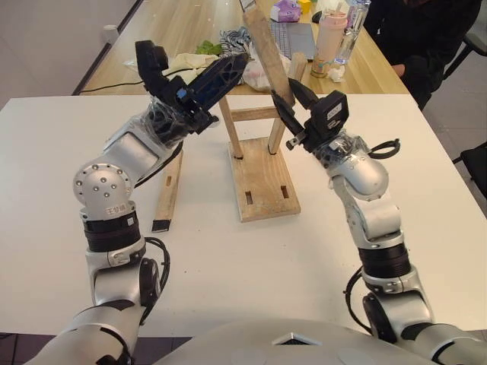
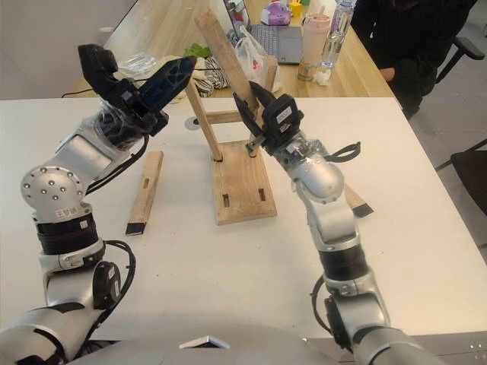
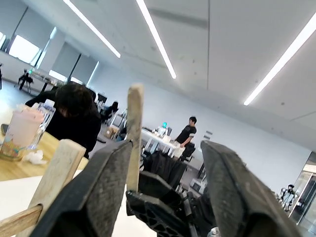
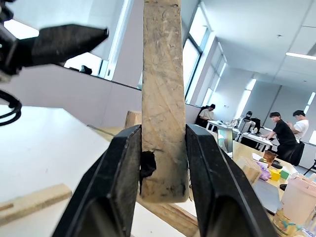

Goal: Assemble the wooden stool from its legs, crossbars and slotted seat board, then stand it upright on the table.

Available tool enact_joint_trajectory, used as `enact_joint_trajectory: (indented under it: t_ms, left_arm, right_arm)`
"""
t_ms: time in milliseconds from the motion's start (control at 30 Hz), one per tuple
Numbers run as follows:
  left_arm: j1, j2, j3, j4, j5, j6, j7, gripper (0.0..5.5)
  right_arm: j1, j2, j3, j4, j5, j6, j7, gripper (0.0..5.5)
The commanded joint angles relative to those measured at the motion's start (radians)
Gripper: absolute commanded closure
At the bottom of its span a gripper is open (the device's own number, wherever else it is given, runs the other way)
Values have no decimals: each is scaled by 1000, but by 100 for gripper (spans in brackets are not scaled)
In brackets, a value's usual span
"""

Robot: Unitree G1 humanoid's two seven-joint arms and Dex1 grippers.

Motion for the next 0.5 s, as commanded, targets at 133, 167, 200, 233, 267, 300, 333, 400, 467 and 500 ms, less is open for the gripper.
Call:
enact_joint_trajectory:
  t_ms: [133, 167, 200, 233, 267, 300, 333, 400, 467, 500]
  left_arm:
    - [-50, -4, -32, 70, 41, 19, 18, 300]
    - [-51, -2, -36, 81, 50, 18, 15, 300]
    - [-52, 0, -38, 87, 57, 17, 12, 300]
    - [-52, -1, -37, 93, 60, 15, 10, 300]
    - [-54, -4, -30, 98, 54, 17, 8, 300]
    - [-55, -6, -23, 99, 48, 19, 6, 300]
    - [-56, -7, -18, 103, 47, 19, 5, 314]
    - [-59, -10, -12, 116, 57, 9, 3, 339]
    - [-60, -12, -2, 119, 56, 2, 2, 371]
    - [-59, -12, 6, 120, 52, 1, 4, 382]
  right_arm:
    - [32, 9, 46, 3, -55, -46, 1, 422]
    - [34, 10, 52, 3, -55, -46, 7, 422]
    - [35, 10, 57, 3, -55, -47, 11, 422]
    - [38, 10, 63, 5, -54, -48, 17, 422]
    - [42, 14, 68, 11, -53, -47, 19, 422]
    - [45, 19, 73, 17, -53, -46, 19, 422]
    - [48, 23, 78, 22, -54, -46, 18, 422]
    - [62, 31, 86, 24, -56, -47, 12, 422]
    - [70, 38, 93, 28, -57, -47, 7, 422]
    - [75, 43, 95, 30, -58, -48, 8, 422]
